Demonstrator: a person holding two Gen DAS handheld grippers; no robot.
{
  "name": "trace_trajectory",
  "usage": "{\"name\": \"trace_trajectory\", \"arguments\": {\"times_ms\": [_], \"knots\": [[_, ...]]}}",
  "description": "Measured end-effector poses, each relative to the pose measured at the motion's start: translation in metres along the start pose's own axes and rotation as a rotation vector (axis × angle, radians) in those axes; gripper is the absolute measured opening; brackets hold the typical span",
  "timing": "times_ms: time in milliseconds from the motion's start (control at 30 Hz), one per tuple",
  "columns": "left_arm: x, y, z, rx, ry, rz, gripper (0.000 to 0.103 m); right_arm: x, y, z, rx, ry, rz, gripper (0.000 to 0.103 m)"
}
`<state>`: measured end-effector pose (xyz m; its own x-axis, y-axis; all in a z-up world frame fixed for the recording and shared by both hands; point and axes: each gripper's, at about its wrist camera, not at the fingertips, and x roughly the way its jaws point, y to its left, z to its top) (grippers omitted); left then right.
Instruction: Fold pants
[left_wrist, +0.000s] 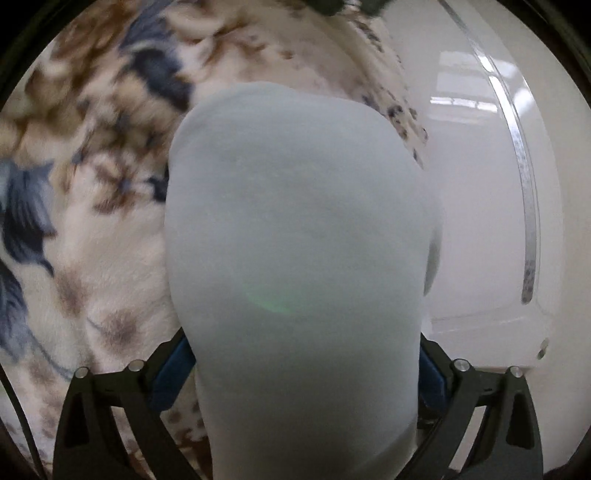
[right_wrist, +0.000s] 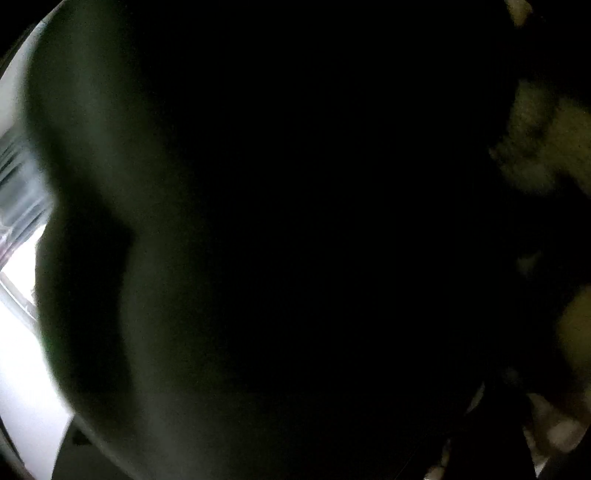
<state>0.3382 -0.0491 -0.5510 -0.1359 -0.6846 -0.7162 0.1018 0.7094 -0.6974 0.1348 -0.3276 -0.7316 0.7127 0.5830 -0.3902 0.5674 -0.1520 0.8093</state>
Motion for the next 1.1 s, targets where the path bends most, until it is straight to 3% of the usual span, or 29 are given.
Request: {"name": "trace_trajectory", "arguments": {"times_ms": [67,167,433,633,867,1100], "knots": [[-0.006,-0.005,-0.004,0.009,-0.007,0.008,0.094,-0.007,0.012,-0.003,-0.024,-0.025,-0.015,0.054],[-0.016,-0.014,-0.008,0.027,-0.027,0.009,0.089,-0.014,0.037,-0.007,-0.083,-0.048,-0.038,0.048],[-0.039,-0.044,-0.008,0.048,-0.074,-0.034,0.088,-0.034,0.110,-0.001,-0.231,-0.043,-0.017,0.045],[-0.066,-0.086,0.018,0.059,-0.138,-0.075,0.088,-0.049,0.188,0.015,-0.344,-0.049,-0.004,0.045],[-0.124,-0.144,0.102,0.121,-0.199,-0.097,0.088,-0.033,0.308,0.026,-0.442,-0.107,0.043,0.045],[-0.203,-0.155,0.232,0.185,-0.259,-0.075,0.088,0.059,0.440,0.058,-0.490,-0.159,0.135,0.045]]}}
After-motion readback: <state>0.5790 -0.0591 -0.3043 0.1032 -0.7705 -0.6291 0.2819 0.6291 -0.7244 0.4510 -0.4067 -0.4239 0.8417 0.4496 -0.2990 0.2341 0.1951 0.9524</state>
